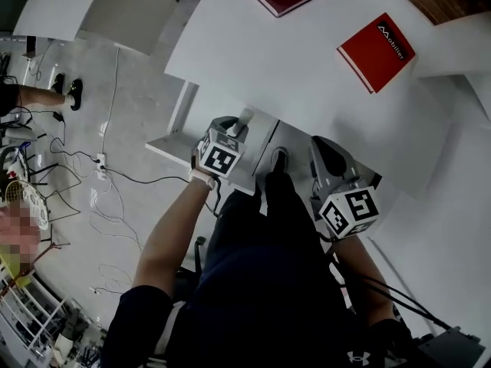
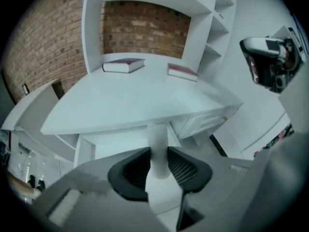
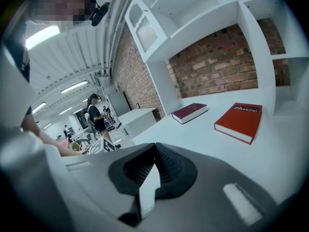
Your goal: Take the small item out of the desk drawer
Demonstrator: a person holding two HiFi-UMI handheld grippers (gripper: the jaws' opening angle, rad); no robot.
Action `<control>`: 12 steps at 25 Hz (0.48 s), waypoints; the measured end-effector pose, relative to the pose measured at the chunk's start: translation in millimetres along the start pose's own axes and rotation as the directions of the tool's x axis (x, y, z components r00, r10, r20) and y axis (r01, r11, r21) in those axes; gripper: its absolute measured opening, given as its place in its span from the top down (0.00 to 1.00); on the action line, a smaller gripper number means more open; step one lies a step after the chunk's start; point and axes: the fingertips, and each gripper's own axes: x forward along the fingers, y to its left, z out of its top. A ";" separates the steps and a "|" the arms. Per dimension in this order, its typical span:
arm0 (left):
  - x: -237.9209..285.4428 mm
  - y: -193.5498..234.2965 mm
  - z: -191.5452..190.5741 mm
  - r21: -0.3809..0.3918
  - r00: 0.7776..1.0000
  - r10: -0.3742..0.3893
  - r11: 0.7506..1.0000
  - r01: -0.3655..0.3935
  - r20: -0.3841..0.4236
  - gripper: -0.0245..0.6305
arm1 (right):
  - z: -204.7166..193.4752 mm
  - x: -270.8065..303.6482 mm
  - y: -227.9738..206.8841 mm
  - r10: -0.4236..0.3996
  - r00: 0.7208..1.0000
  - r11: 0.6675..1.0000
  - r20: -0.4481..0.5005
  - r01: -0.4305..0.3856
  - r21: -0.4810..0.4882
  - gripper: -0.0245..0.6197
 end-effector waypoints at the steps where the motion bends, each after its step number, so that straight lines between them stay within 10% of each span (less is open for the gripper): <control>1: -8.5 0.4 8.1 -0.011 0.999 0.009 1.000 -0.009 0.032 0.77 | 3.2 0.9 0.6 0.006 1.000 1.000 0.005 -0.006 -0.007 0.96; 12: -103.8 15.0 73.2 -0.120 0.944 0.122 0.989 -0.088 0.308 0.77 | 30.5 8.6 16.1 0.055 0.997 0.997 0.056 -0.052 -0.063 0.96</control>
